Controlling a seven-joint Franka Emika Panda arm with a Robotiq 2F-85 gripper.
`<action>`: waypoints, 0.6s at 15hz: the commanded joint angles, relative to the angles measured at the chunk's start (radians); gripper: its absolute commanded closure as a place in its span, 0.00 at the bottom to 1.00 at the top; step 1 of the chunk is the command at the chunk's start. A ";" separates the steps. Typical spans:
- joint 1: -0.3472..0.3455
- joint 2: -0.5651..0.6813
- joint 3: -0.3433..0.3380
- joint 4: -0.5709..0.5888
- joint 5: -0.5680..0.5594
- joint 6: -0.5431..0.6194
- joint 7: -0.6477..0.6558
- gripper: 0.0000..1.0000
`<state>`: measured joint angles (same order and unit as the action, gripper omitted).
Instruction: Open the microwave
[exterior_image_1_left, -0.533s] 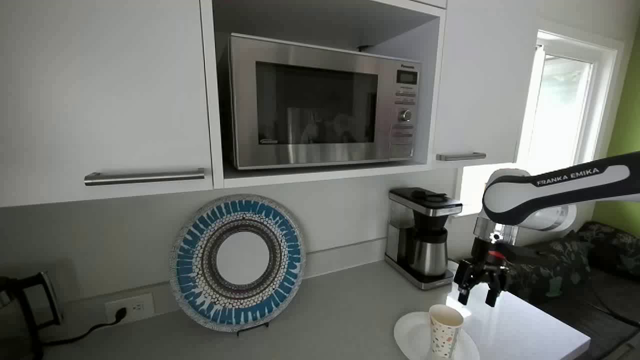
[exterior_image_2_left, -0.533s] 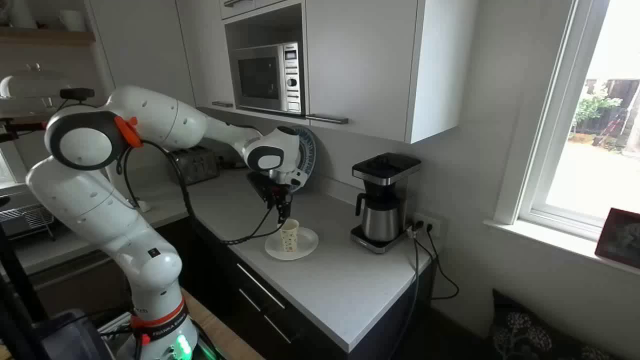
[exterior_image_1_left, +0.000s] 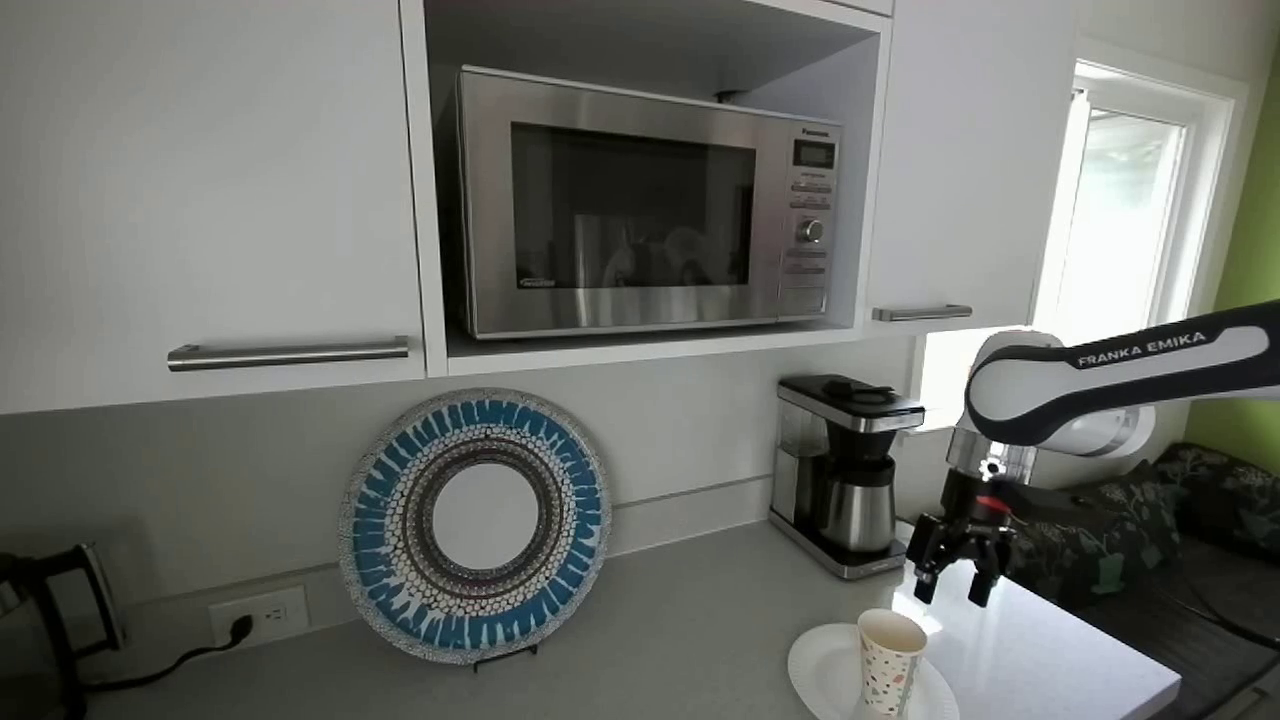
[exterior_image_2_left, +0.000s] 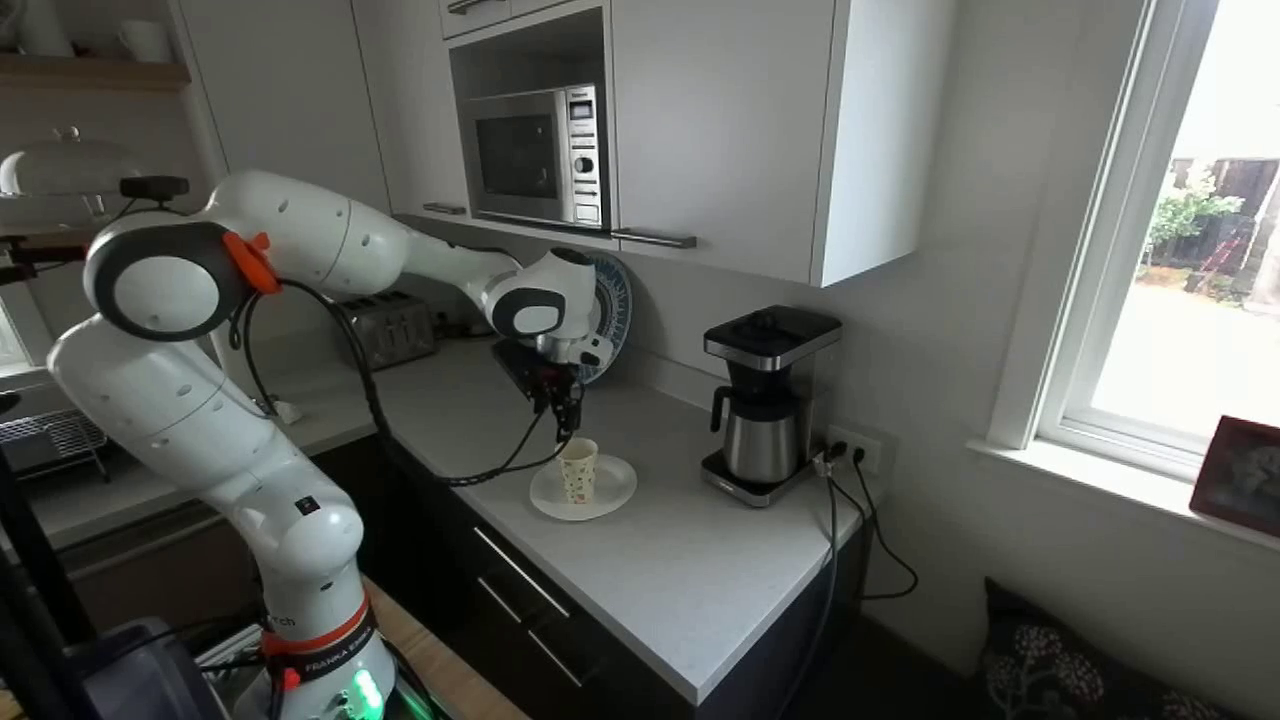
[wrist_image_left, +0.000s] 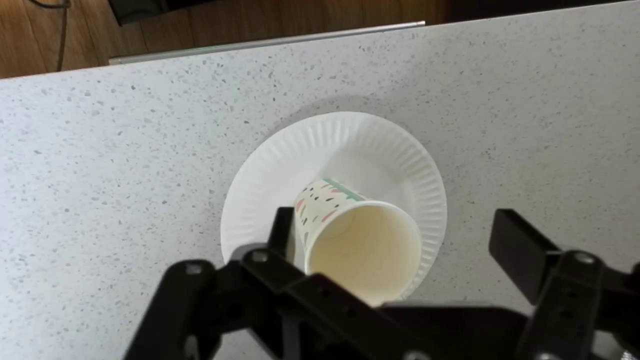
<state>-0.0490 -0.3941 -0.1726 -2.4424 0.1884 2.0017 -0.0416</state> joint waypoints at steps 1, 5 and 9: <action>-0.020 -0.155 0.061 -0.023 -0.046 -0.031 0.026 0.00; -0.022 -0.327 0.135 -0.040 -0.102 -0.013 0.072 0.00; -0.040 -0.443 0.239 -0.041 -0.088 0.087 0.285 0.00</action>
<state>-0.0635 -0.7423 -0.0050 -2.4437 0.1079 2.0294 0.1102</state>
